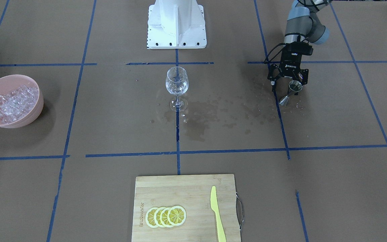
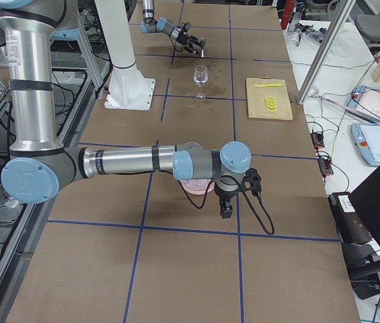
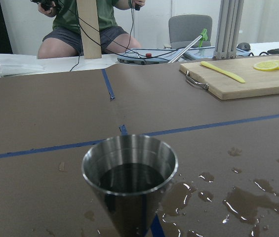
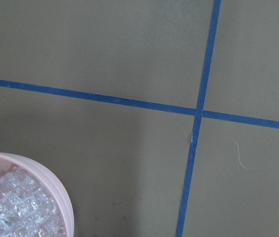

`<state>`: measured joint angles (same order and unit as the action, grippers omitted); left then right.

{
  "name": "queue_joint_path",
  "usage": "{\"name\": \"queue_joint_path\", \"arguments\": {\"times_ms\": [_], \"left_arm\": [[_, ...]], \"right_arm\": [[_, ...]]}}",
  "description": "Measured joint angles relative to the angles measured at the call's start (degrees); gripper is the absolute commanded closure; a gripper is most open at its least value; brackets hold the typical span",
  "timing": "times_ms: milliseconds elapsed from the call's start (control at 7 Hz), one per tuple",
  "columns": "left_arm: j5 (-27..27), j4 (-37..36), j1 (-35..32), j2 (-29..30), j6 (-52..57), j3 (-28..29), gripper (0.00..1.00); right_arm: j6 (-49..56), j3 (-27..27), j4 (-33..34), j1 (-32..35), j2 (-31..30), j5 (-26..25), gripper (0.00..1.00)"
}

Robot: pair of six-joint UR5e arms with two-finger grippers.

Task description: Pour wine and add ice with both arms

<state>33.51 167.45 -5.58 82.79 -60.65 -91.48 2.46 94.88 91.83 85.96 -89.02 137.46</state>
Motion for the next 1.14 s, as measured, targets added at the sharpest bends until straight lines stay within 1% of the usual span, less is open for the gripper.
{"name": "queue_joint_path", "arguments": {"times_ms": [429,714,1143], "left_arm": [[-0.4,0.2,-0.4,-0.5,-5.5,0.2,0.09],[-3.1,0.2,-0.4,-0.1,-6.2,1.1,0.09],[-6.3,0.1,-0.2,0.2,-4.4,1.8,0.18]], "right_arm": [[0.0,0.0,-0.1,0.0,0.1,0.0,0.0],[0.0,0.0,-0.1,0.0,0.1,0.0,0.0],[0.0,-0.1,0.0,0.0,0.1,-0.1,0.0]]}}
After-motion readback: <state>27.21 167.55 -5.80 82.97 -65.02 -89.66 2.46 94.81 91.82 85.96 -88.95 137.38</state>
